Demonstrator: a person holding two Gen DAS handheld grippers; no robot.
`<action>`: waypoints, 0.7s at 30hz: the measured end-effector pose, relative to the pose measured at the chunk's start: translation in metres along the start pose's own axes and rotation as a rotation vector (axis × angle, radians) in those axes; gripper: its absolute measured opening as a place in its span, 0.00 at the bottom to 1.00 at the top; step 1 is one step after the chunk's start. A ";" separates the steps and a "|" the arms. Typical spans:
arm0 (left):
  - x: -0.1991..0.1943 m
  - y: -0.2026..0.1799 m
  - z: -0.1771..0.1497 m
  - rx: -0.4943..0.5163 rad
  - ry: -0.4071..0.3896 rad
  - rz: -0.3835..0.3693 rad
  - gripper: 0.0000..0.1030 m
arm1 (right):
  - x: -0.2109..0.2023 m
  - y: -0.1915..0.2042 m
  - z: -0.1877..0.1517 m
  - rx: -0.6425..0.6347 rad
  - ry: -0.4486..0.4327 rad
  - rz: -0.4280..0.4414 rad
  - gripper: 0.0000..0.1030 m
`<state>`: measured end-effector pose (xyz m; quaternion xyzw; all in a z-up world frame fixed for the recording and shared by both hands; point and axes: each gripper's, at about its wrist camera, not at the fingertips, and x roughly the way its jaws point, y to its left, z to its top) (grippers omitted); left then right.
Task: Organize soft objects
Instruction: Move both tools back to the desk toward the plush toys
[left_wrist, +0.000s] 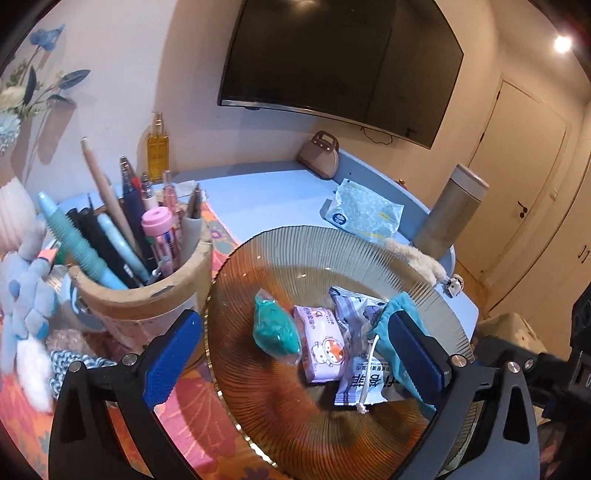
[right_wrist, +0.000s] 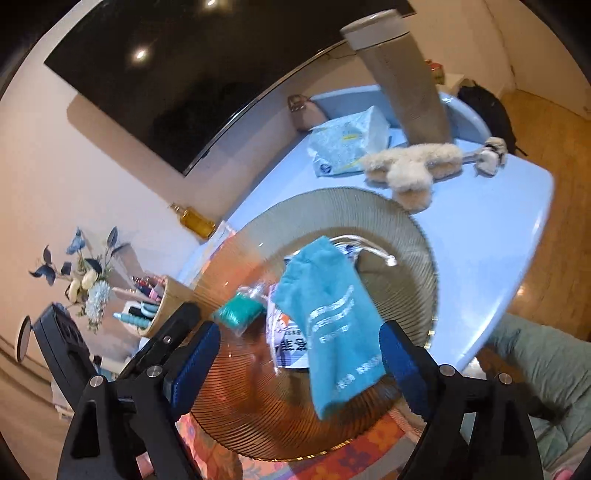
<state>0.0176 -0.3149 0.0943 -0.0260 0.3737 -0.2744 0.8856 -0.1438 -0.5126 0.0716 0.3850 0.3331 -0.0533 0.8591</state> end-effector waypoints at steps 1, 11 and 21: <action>-0.001 0.001 -0.001 -0.004 0.000 0.000 0.98 | -0.003 0.000 0.000 0.007 -0.004 0.005 0.84; -0.041 0.037 0.004 -0.061 -0.056 0.019 0.98 | -0.015 0.039 -0.010 -0.040 -0.032 0.032 0.84; -0.086 0.150 -0.006 -0.202 -0.097 0.220 0.98 | 0.037 0.148 -0.063 -0.230 0.045 0.160 0.85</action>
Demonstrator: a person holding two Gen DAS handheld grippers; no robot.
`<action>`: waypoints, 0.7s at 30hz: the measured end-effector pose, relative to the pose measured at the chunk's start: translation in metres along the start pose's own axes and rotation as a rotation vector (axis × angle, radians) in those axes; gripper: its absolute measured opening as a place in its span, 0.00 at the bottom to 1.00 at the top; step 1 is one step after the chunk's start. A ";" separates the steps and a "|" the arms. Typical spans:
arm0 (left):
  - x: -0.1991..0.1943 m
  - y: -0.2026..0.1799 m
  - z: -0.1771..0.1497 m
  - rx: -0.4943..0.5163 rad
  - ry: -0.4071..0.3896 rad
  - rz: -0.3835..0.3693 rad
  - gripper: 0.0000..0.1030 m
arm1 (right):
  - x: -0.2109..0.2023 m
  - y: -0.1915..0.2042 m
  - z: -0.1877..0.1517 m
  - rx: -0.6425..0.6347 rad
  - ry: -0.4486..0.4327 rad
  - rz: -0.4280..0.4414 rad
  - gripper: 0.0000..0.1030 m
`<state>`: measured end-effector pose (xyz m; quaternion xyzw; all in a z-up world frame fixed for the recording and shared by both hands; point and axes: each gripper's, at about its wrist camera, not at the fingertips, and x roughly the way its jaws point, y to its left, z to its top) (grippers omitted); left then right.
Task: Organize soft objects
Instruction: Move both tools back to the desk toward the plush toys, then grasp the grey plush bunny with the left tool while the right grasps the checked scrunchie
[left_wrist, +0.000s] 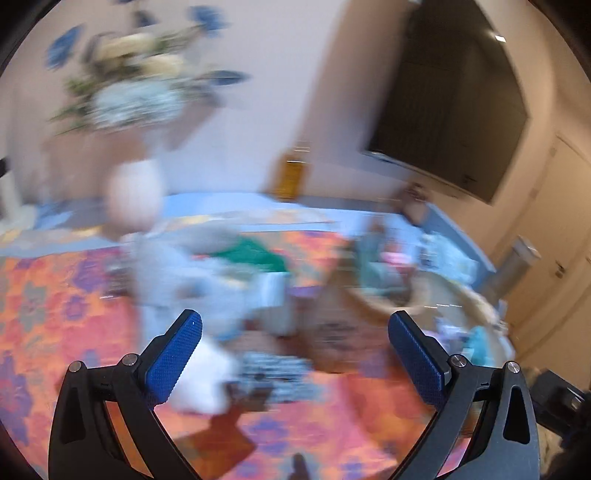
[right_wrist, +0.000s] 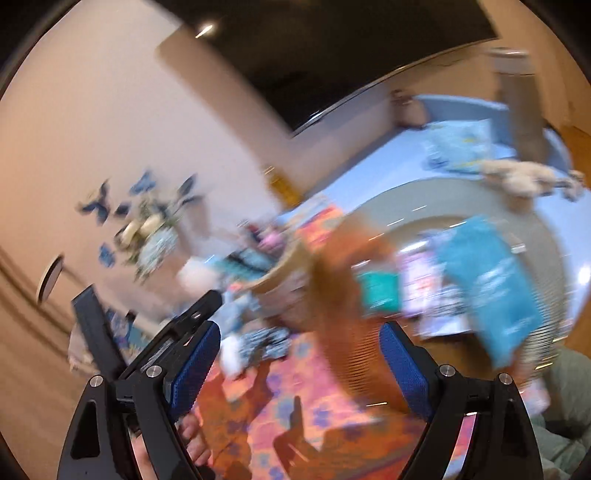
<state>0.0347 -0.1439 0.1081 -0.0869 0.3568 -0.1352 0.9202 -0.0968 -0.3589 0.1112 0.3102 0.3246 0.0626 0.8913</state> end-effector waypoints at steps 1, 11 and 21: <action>0.001 0.013 -0.001 -0.002 0.000 0.035 0.98 | 0.009 0.009 -0.005 -0.015 0.013 0.008 0.85; 0.033 0.112 0.004 -0.211 0.063 0.047 0.98 | 0.124 0.048 -0.056 -0.157 0.107 0.004 0.85; 0.099 0.108 0.003 -0.374 0.114 -0.042 1.00 | 0.171 0.030 -0.055 -0.175 0.041 0.004 0.85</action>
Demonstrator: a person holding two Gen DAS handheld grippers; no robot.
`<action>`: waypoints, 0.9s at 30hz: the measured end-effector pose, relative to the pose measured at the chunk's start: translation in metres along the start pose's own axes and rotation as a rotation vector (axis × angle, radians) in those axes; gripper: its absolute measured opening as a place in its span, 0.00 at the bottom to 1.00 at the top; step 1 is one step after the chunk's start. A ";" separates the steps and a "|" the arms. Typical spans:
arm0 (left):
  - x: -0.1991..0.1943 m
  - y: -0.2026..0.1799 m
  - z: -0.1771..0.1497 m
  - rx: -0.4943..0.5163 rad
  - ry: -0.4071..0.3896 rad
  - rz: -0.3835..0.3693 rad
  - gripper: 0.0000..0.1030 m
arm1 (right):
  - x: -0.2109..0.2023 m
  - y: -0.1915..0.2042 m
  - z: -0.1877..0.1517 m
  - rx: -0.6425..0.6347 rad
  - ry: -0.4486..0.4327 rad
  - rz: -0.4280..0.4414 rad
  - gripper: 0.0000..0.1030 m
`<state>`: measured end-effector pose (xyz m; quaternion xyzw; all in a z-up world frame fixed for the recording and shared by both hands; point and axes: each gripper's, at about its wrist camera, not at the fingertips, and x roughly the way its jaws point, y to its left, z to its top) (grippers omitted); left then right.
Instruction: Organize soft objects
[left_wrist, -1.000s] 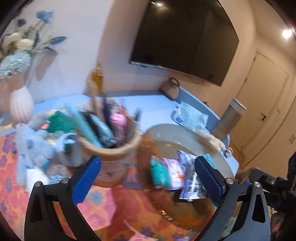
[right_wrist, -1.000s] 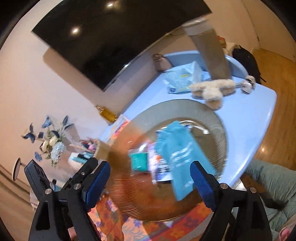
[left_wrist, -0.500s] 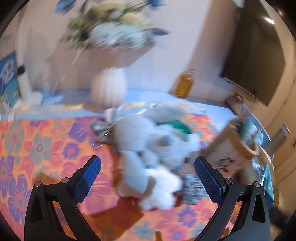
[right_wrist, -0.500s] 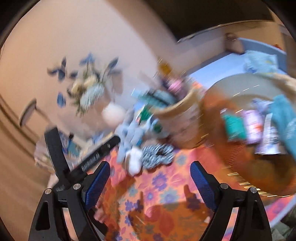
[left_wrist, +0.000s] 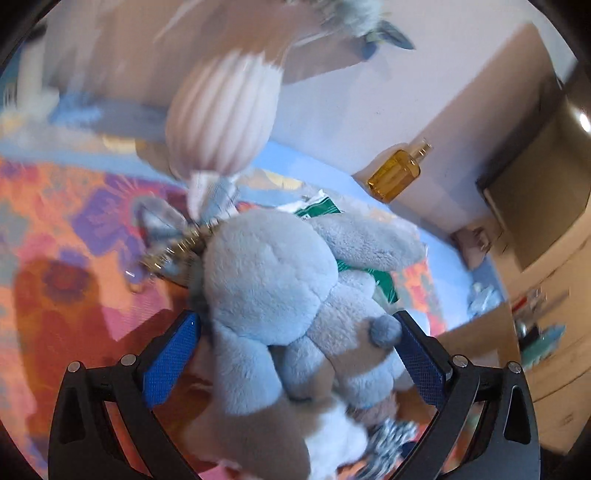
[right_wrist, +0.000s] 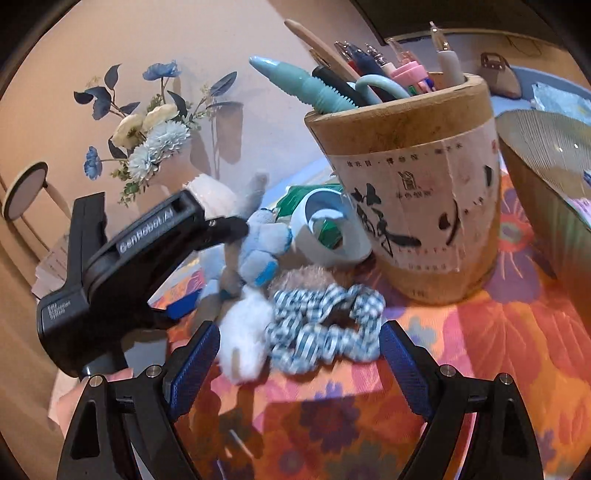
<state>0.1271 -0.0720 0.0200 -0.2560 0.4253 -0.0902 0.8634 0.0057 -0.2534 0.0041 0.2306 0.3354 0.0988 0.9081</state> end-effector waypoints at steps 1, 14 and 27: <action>0.006 0.003 -0.001 -0.017 0.003 -0.013 1.00 | 0.005 -0.004 0.000 0.003 0.017 -0.009 0.86; 0.012 -0.003 -0.010 0.099 -0.132 -0.093 0.83 | 0.026 0.007 0.016 -0.038 0.031 -0.014 0.45; -0.010 0.035 -0.017 -0.050 -0.190 -0.263 0.79 | -0.031 -0.004 0.000 -0.042 -0.206 0.212 0.41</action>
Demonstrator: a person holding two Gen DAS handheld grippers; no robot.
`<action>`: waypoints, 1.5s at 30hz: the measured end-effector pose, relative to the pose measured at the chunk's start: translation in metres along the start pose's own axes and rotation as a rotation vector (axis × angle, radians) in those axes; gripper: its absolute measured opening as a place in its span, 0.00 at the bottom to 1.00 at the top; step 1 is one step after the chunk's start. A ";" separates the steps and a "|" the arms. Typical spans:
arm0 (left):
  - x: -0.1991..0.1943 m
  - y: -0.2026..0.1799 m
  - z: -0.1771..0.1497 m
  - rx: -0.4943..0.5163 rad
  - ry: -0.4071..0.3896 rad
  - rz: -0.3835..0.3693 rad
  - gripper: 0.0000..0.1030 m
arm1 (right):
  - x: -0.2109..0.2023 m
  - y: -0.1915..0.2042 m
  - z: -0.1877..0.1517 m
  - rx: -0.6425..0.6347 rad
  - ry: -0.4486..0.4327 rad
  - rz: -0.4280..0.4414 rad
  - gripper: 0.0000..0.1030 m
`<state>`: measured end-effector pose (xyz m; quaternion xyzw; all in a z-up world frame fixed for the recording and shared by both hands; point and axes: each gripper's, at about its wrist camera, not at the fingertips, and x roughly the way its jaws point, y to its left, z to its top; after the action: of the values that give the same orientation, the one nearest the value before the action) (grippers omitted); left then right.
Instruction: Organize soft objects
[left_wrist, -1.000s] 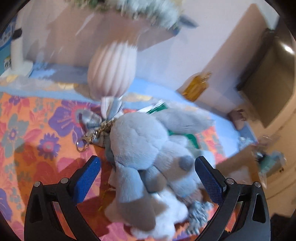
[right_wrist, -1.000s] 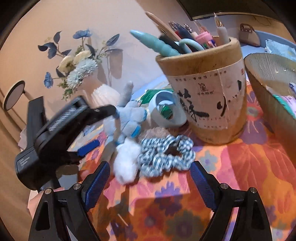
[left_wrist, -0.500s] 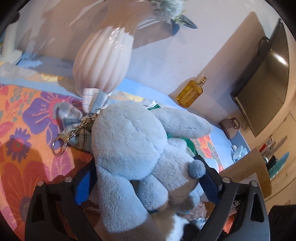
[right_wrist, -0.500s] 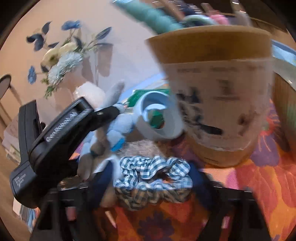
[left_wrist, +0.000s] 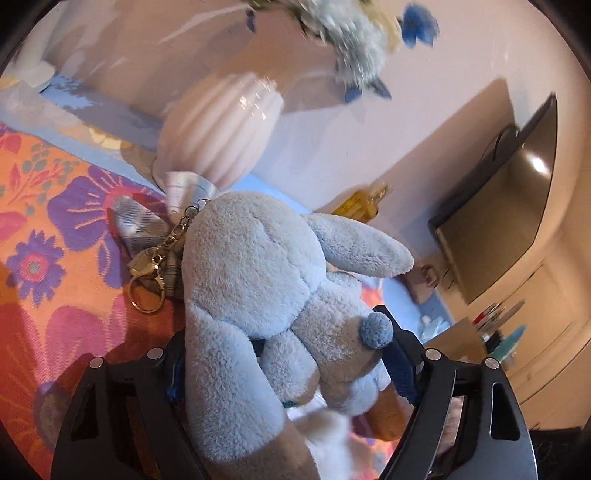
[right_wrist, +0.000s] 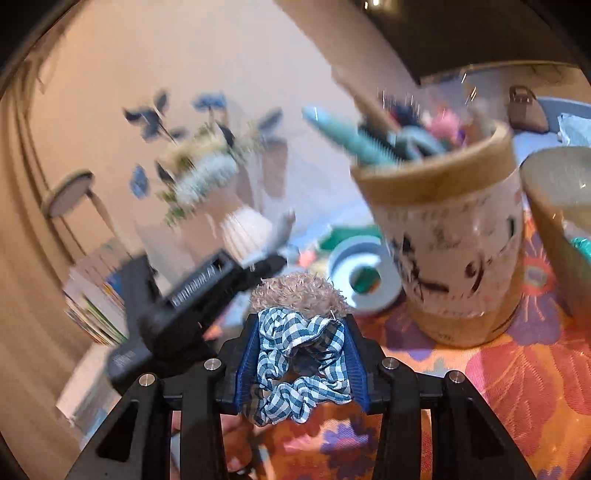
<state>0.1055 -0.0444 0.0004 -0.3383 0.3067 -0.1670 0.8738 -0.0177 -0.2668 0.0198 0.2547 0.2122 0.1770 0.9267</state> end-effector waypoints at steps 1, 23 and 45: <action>-0.004 0.004 0.000 -0.020 -0.014 -0.012 0.79 | 0.001 -0.001 0.000 0.011 -0.001 0.002 0.41; -0.084 0.010 -0.028 -0.029 -0.107 0.075 0.79 | 0.007 -0.007 0.003 0.039 0.074 0.093 0.42; -0.145 -0.062 -0.024 -0.009 0.116 -0.024 0.79 | -0.058 -0.025 0.037 0.252 0.122 0.274 0.45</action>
<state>-0.0248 -0.0283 0.0910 -0.3359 0.3535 -0.1954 0.8509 -0.0431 -0.3271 0.0522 0.3842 0.2520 0.2887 0.8400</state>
